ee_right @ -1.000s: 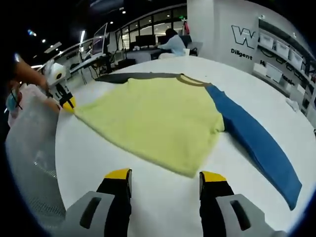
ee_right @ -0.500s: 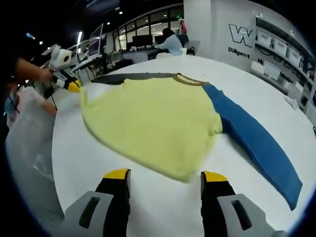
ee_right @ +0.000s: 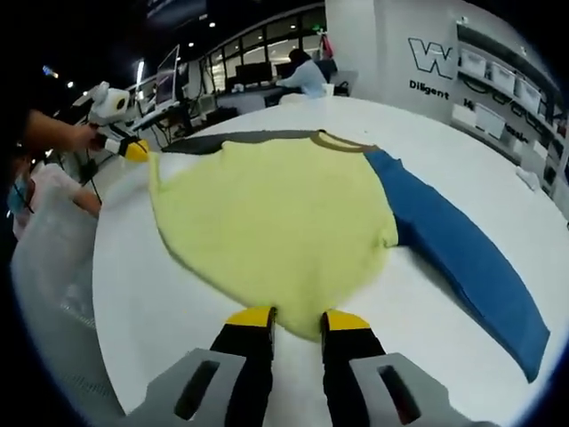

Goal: Fold the garment on the visible template until the final outline fits inside the template.

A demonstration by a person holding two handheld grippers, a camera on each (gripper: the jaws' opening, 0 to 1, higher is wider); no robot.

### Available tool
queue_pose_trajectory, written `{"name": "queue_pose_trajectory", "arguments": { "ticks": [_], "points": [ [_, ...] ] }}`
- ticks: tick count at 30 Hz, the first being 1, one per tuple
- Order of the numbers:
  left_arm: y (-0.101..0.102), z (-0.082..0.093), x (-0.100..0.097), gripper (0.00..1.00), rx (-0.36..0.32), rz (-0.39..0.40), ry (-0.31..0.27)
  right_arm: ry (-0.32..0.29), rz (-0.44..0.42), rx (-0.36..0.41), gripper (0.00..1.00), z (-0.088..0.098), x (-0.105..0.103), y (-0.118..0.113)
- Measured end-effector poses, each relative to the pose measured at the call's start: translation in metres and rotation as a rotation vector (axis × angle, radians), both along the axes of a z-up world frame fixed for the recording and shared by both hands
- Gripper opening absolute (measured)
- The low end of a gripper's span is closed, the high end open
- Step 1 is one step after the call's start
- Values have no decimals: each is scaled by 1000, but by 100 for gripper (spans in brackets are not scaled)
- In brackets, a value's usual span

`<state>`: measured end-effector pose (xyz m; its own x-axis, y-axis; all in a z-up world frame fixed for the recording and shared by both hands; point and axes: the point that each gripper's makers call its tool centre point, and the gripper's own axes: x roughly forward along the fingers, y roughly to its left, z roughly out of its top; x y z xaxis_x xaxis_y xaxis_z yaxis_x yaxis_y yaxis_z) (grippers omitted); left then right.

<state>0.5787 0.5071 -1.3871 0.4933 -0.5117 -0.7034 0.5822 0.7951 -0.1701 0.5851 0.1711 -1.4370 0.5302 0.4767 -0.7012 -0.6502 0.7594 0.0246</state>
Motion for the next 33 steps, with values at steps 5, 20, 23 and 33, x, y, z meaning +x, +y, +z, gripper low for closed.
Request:
{"name": "queue_pose_trajectory", "arguments": {
  "ticks": [5, 20, 23, 33],
  "points": [
    [4, 3, 7, 2, -14, 17, -3, 12, -40, 74, 0, 18, 9, 1],
    [25, 26, 60, 2, -137, 272, 3, -91, -184, 175, 0, 75, 89, 6],
    [32, 26, 69, 2, -134, 306, 6, -105, -204, 151, 0, 74, 100, 9],
    [25, 18, 76, 3, -81, 257, -42, -149, -198, 81, 24, 54, 112, 13]
  ]
}}
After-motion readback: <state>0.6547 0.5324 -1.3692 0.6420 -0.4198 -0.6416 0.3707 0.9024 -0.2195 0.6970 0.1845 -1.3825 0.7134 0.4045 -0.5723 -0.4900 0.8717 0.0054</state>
